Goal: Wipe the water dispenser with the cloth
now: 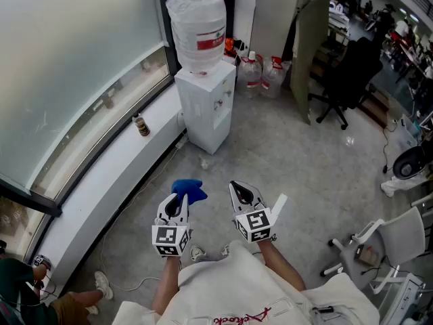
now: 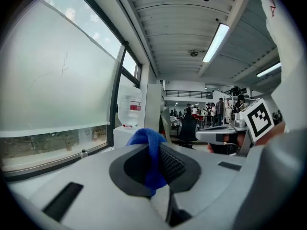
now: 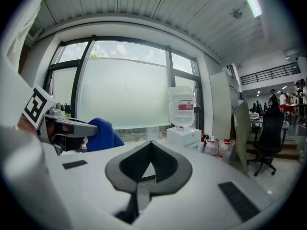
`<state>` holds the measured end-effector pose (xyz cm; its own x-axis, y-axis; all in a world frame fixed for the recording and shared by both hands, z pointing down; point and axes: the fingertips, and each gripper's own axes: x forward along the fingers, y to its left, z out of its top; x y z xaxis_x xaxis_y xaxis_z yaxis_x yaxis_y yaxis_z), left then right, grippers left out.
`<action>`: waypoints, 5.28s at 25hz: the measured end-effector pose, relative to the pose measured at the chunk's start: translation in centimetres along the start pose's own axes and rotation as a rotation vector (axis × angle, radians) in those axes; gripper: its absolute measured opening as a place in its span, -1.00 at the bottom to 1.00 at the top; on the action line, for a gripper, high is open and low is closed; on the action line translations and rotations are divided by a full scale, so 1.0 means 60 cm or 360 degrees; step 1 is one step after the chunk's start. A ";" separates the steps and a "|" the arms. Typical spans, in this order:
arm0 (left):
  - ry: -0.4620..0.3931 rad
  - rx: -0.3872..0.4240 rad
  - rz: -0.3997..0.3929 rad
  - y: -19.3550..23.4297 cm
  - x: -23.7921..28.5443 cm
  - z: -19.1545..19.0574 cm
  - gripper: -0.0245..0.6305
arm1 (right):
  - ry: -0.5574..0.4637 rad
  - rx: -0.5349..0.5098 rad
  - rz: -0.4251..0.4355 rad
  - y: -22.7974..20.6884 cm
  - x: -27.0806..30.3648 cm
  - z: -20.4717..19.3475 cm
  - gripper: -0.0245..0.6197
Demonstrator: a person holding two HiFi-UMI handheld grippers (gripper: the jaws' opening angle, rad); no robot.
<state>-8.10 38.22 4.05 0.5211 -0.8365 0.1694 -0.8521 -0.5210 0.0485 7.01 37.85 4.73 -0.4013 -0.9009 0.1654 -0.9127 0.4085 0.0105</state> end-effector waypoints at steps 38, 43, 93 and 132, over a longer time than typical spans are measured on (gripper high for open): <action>0.0058 -0.0047 0.0109 0.026 0.137 -0.038 -0.81 | 0.0044 0.0002 0.0117 -0.108 0.069 -0.058 -0.88; 0.0059 -0.0069 0.0088 0.093 0.230 -0.042 -0.81 | 0.0066 -0.0018 0.0124 -0.136 0.184 -0.056 -0.88; -0.0024 -0.0018 0.0176 0.552 0.768 -0.586 -0.81 | 0.0200 0.0114 0.0275 -0.156 0.775 -0.646 -0.88; 0.0157 0.0259 0.0135 0.680 1.152 -0.726 -0.81 | 0.0299 0.0142 0.0216 -0.279 0.750 -0.828 -0.88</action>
<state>-8.93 -33.49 60.60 0.4340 -0.8620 0.2619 -0.8696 -0.4768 -0.1282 8.06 -2.27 61.00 -0.5070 -0.7920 0.3401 -0.8579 0.5020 -0.1099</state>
